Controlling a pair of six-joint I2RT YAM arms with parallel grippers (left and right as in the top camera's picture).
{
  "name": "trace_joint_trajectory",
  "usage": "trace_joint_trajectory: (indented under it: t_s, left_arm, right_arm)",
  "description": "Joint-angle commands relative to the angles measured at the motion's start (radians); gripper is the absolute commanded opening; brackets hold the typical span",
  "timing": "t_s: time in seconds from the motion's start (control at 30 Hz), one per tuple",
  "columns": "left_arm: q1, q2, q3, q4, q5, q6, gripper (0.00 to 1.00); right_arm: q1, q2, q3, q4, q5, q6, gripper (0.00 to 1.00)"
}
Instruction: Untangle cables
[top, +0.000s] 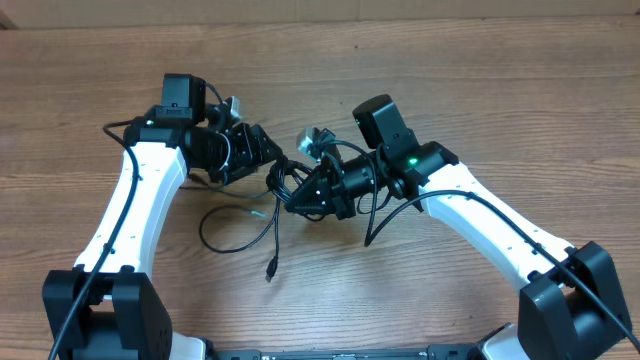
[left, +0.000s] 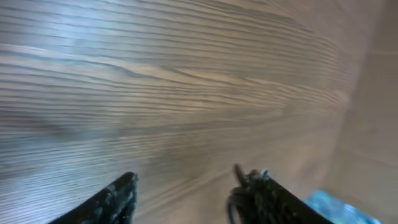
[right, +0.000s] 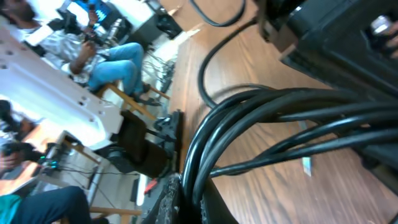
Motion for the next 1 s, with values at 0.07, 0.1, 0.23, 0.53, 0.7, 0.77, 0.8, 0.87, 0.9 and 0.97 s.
trace_joint_trajectory:
  t_s: [0.07, 0.1, 0.23, 0.53, 0.7, 0.77, 0.8, 0.87, 0.9, 0.97]
  left_arm:
    - [-0.009, -0.026, 0.007, 0.002, 0.128, 0.019, 0.60]
    - [-0.009, -0.026, 0.007, 0.002, 0.140, 0.016, 0.62]
    - [-0.010, -0.026, 0.007, 0.004, 0.226, -0.011, 0.70]
    - [-0.013, -0.026, 0.007, 0.005, 0.336, -0.178, 0.59]
    - [-0.014, -0.026, 0.007, 0.002, 0.307, -0.149, 0.38]
    - [-0.014, -0.026, 0.007, -0.006, 0.285, -0.136, 0.29]
    - [-0.014, -0.026, 0.007, -0.009, 0.277, -0.136, 0.25]
    - [-0.014, -0.026, 0.007, -0.008, 0.277, -0.137, 0.19]
    - [-0.014, -0.026, 0.007, -0.008, 0.276, -0.137, 0.16]
    - [-0.014, -0.026, 0.007, -0.009, 0.276, -0.135, 0.12]
  right_arm:
    - [0.011, -0.016, 0.009, 0.013, -0.090, -0.015, 0.04]
    - [0.011, -0.016, 0.009, 0.010, -0.080, -0.015, 0.04]
    - [0.011, -0.016, 0.009, 0.001, -0.024, -0.015, 0.04]
    - [0.022, -0.016, 0.009, 0.010, 0.024, -0.016, 0.04]
    - [0.025, -0.016, 0.009, 0.044, 0.041, -0.013, 0.04]
    - [0.025, -0.016, 0.009, 0.052, 0.082, 0.011, 0.04]
    - [0.025, -0.016, 0.009, 0.059, 0.105, 0.035, 0.04]
    - [0.025, -0.016, 0.009, 0.082, 0.145, 0.101, 0.04]
    - [0.025, -0.016, 0.009, 0.094, 0.163, 0.139, 0.04]
    - [0.025, -0.016, 0.009, 0.117, 0.202, 0.206, 0.04]
